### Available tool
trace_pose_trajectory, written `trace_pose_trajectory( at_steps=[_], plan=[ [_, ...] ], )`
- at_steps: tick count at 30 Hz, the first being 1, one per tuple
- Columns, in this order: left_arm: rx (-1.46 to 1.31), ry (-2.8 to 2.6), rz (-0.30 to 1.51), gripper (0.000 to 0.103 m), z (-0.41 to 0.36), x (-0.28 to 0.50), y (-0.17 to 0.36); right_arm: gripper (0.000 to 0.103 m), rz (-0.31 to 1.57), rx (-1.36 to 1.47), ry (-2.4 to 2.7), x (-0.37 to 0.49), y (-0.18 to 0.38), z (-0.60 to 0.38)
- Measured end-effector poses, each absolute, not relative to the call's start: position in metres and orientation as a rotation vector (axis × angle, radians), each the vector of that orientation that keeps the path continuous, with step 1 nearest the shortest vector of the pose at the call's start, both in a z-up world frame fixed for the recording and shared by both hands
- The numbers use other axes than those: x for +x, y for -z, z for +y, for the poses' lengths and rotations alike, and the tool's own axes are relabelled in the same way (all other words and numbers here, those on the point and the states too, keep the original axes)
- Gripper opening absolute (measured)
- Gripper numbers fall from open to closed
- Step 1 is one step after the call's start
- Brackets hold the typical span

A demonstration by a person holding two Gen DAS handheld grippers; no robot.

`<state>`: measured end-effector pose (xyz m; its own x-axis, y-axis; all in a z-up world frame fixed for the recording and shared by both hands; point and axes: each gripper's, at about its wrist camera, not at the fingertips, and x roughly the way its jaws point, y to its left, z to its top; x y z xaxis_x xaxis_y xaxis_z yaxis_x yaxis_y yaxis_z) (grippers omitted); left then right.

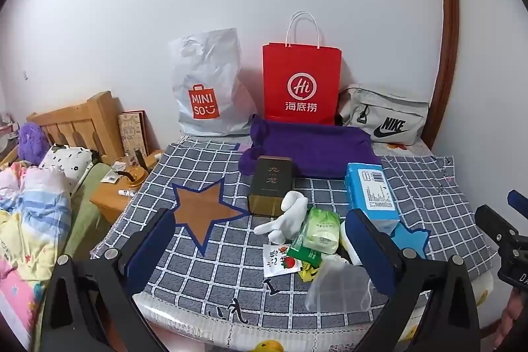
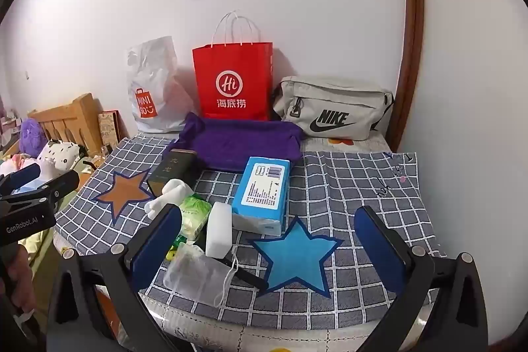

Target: Organize soft objects

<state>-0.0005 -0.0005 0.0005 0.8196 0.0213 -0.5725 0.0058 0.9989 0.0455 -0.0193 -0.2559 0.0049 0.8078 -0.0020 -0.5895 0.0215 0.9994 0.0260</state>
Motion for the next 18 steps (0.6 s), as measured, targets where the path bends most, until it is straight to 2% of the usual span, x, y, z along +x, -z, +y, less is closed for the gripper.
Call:
trace_pose_trajectory(
  at_steps=[18],
  plan=[
    [-0.007, 0.009, 0.61, 0.103, 0.0, 0.0, -0.012, 0.103, 0.611, 0.034, 0.002, -0.023, -0.007, -0.254]
  ],
)
